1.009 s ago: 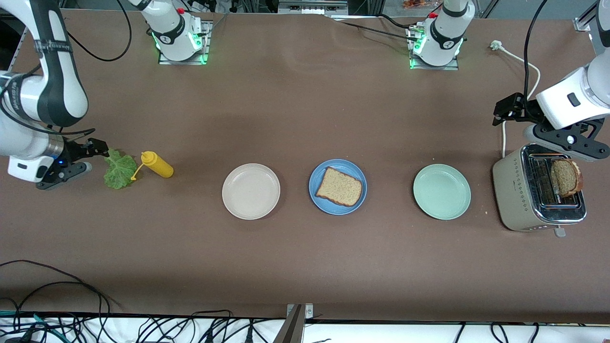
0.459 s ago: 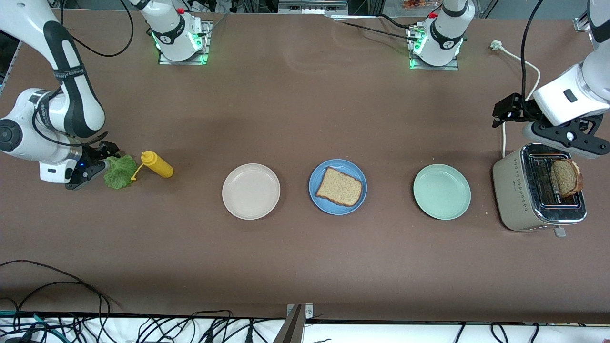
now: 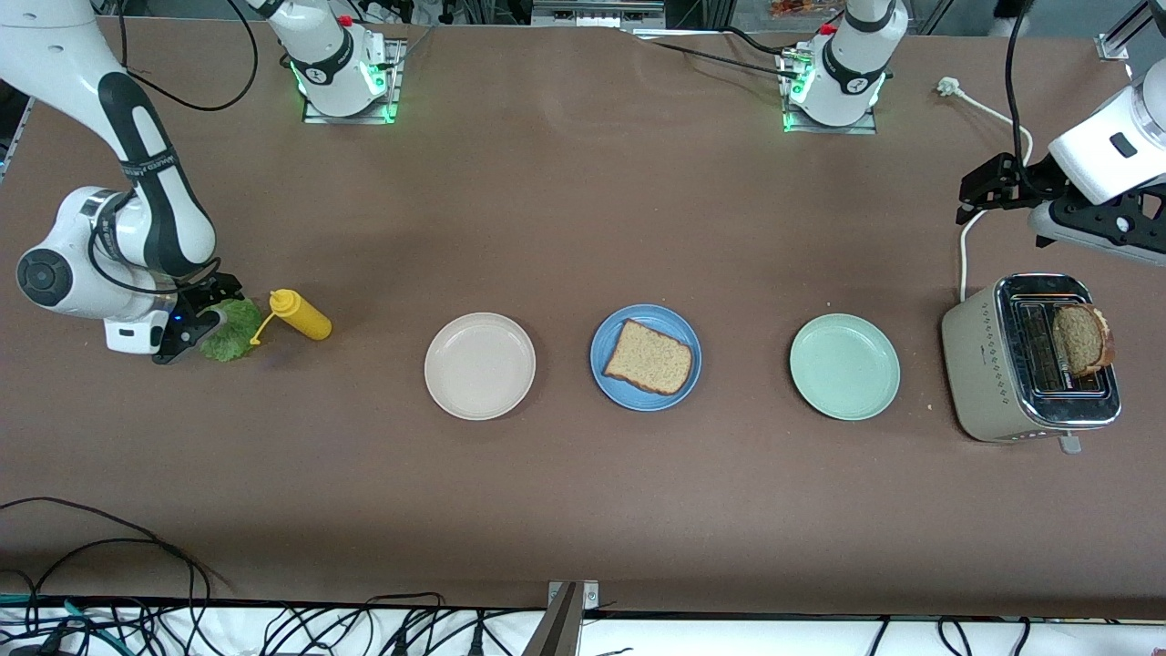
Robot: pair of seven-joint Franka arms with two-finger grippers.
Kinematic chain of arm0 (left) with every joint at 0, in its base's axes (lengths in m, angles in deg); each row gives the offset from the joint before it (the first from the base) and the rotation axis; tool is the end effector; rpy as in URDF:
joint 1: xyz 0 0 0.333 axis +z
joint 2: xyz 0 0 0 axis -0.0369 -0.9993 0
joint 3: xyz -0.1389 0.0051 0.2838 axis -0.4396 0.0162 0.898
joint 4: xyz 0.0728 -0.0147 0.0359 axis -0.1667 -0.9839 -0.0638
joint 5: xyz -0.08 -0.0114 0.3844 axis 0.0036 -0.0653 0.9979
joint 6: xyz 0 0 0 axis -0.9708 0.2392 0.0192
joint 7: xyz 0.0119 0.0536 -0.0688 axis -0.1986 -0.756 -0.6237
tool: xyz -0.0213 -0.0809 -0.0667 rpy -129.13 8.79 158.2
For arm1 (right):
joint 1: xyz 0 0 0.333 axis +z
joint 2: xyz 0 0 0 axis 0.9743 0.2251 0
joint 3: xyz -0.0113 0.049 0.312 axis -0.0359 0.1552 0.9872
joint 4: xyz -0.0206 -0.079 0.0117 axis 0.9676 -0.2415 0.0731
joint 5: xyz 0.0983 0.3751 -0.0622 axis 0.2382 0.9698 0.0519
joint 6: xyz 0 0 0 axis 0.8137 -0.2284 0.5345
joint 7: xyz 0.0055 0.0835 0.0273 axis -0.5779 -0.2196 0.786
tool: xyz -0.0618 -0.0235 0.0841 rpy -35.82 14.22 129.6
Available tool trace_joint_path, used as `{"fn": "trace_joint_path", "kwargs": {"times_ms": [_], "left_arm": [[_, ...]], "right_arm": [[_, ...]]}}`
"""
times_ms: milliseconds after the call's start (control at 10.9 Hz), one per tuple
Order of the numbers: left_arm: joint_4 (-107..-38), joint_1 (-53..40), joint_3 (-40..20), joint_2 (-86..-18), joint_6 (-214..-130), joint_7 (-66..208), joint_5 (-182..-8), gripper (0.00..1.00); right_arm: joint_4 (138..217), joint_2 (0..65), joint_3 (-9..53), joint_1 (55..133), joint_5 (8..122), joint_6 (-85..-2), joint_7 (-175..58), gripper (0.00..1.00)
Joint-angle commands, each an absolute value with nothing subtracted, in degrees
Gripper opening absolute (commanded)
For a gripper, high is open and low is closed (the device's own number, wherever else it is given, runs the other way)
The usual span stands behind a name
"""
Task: Make sandwich in blue plate with both arms
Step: 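Raise the left gripper away while the right gripper grasps the lettuce, then carry the lettuce leaf with the right gripper over the blue plate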
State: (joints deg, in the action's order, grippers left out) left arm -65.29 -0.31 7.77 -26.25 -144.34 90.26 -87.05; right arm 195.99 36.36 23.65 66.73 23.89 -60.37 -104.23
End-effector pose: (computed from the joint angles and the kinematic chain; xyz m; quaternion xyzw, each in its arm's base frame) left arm 0.5521 -0.0315 0.6059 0.9900 -0.1384 -0.0232 0.0137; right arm 0.5555 -0.1395 0.1903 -0.9334 -0.3411 0.1094 0.0222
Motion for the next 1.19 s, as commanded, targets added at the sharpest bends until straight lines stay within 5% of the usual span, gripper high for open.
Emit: {"fn": "trace_joint_path", "kwargs": {"times_ms": [0,92,642,1101], "left_arm": [[-67.80,-0.96,9.21,-24.60,-150.25,90.51,-86.07,1.00],[-67.71,-0.96,9.48,-24.34,-149.91,90.07,-85.98,1.00],[-64.72,-0.87,10.01,-24.78,-143.50,89.98,-85.98,1.00],[-64.19,-0.61,10.62,-24.87,-141.74,89.45,-86.59,1.00]], "right_arm": [[196.10,37.29,23.98,66.00,24.91,-61.20,-106.15,0.11],[196.02,37.29,23.98,66.00,25.00,-61.20,-106.15,0.00],[194.09,34.31,24.33,66.09,25.00,-58.67,-105.18,0.00],[174.97,29.47,29.33,66.71,24.91,-25.76,-93.09,0.00]]}}
